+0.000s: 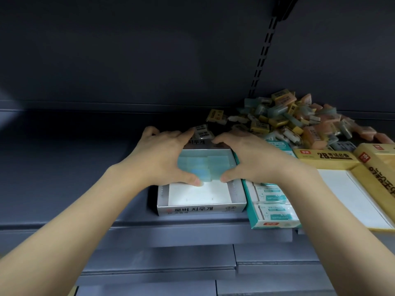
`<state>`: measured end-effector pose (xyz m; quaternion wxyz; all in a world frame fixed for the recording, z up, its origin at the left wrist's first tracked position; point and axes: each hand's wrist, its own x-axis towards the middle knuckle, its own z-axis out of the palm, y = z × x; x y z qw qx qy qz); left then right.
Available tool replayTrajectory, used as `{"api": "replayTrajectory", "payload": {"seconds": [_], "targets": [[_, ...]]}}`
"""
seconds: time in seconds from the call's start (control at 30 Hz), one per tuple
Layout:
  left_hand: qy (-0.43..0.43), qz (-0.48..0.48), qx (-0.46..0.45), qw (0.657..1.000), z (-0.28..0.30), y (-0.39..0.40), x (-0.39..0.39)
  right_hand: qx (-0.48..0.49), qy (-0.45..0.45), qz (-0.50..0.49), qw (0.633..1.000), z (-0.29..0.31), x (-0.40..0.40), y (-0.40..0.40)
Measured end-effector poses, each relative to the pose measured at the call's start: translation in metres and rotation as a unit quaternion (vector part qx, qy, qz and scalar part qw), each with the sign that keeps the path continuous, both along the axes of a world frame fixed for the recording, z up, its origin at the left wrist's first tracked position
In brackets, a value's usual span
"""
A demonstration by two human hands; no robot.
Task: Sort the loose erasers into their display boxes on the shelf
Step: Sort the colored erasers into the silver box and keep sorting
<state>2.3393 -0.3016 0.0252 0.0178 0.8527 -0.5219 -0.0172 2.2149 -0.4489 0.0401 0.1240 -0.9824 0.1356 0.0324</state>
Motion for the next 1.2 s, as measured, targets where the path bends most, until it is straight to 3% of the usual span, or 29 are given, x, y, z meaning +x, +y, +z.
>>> {"api": "replayTrajectory", "payload": {"seconds": [0.27,0.57,0.9,1.2], "targets": [[-0.015,-0.001,-0.026,1.0,-0.003,-0.001,0.001,-0.013,-0.003,-0.008,1.0,0.0,0.002,-0.001],[0.003,0.02,0.042,0.999,-0.008,-0.013,-0.001,-0.006,0.027,-0.007,1.0,-0.002,0.004,-0.004],[-0.005,0.007,-0.014,1.0,-0.008,-0.012,0.002,0.015,0.02,-0.028,0.999,-0.001,0.005,-0.002],[0.022,0.047,0.109,0.993,0.003,-0.022,-0.007,0.051,-0.031,-0.006,0.998,-0.003,-0.005,-0.017]]}}
